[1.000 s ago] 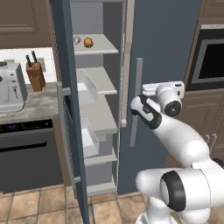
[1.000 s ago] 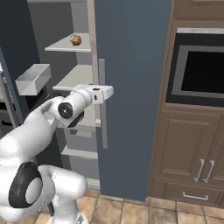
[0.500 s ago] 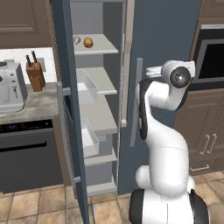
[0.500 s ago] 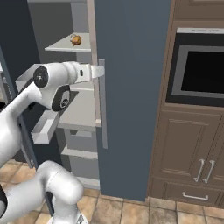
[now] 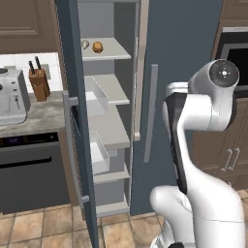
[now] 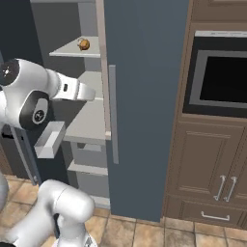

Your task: There's a chicken drumstick in the fridge that needs to be moved to the freezer for freezing. Pick up the chicken drumstick from the fridge, place it on any shelf in the freezer, and close the fridge and freezer doors when done.

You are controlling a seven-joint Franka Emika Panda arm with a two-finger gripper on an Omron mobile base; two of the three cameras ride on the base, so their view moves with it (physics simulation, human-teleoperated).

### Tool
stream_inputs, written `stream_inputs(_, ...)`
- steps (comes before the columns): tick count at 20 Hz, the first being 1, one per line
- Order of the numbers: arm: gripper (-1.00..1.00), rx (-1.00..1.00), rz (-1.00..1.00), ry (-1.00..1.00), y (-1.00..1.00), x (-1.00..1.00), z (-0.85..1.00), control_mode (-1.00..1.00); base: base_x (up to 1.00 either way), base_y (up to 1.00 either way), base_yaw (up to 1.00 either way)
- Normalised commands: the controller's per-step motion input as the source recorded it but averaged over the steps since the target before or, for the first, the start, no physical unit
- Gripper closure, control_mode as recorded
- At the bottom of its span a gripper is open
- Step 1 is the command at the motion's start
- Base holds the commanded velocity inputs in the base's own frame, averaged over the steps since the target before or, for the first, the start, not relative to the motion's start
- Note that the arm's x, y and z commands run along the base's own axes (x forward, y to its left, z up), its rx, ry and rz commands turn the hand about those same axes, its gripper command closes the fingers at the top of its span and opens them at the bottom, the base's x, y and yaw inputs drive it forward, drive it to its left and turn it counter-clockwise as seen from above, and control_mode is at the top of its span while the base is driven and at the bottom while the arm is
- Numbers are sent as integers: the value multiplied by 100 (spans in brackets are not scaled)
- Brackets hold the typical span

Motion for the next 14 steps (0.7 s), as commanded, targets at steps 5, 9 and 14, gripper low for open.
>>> stream_inputs(5, -100, 21, 1, 8, 69, -98, -23, -100, 0, 0, 0)
stream_inputs(9, -100, 14, 4, 9, 95, -82, 0, -100, 0, 0, 0)
stream_inputs(14, -100, 10, 5, 22, 100, -71, 0, -100, 0, 0, 0)
